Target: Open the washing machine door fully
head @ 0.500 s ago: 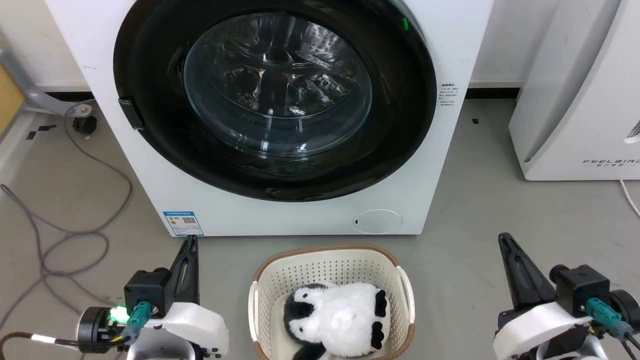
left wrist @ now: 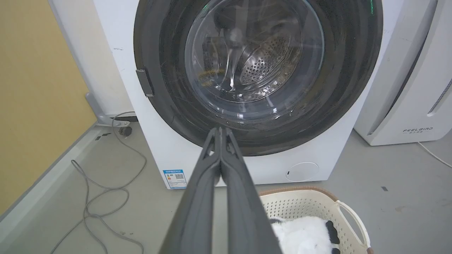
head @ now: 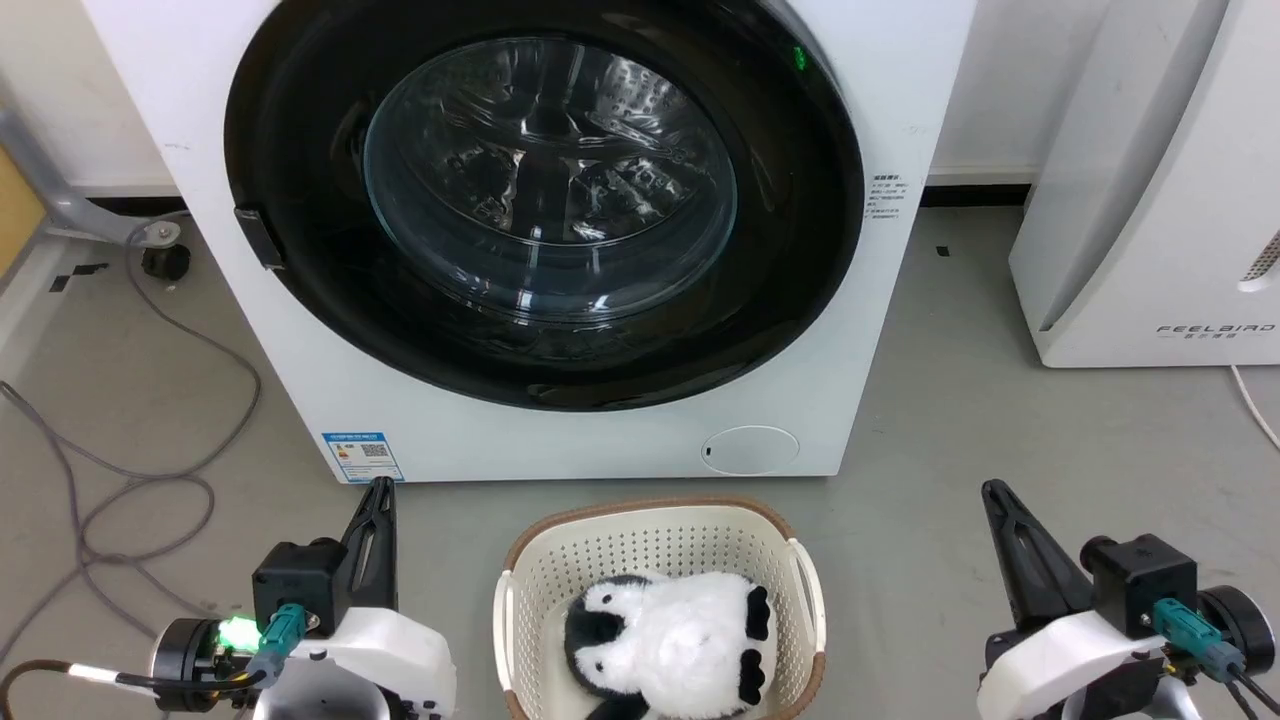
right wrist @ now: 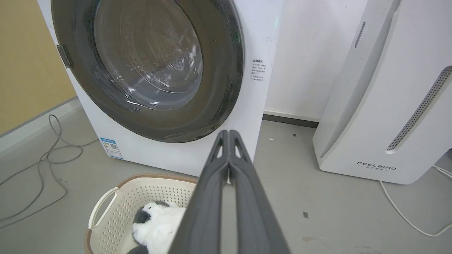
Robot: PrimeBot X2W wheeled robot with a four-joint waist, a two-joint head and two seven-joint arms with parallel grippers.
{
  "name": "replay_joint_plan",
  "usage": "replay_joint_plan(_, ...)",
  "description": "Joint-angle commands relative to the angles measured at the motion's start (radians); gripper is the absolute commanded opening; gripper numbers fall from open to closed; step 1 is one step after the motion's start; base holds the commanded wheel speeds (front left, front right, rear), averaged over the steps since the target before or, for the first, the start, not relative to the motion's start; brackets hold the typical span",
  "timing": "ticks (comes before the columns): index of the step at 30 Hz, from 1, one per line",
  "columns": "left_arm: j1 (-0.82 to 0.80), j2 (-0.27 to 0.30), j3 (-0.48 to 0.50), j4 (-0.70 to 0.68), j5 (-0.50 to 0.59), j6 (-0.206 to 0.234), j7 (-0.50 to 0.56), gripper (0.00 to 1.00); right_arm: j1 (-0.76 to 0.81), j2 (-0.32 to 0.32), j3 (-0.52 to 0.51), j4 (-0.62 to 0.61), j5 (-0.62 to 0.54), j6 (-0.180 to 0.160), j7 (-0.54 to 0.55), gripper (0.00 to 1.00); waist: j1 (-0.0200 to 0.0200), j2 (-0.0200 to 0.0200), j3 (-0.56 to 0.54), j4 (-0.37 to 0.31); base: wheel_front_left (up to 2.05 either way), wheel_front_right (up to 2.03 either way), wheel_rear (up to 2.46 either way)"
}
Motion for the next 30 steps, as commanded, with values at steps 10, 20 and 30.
replay_joint_plan(10, 0.018, -0.001, 0.003, -0.006, 0.007, 0.003, 0.003, 0.0, 0.007, 0.0, 0.003, -0.001, -0.008, 0.001, 0.001, 0.0, 0.0, 0.0, 0.0, 0.0, 0.0, 0.0, 0.0)
replay_joint_plan(20, 0.003, -0.001, -0.003, -0.002, 0.0, 0.008, -0.006, 1.0, 0.001, 0.0, -0.004, -0.004, 0.011, 0.0, -0.009, 1.0, 0.0, 0.0, 0.001, 0.0, 0.0, 0.0, 0.0)
replay_joint_plan(30, 0.002, -0.001, -0.013, -0.007, -0.009, 0.026, -0.027, 1.0, 0.0, 0.0, -0.014, -0.019, 0.073, 0.0, -0.03, 1.0, 0.0, 0.0, 0.003, 0.0, 0.0, 0.0, 0.0)
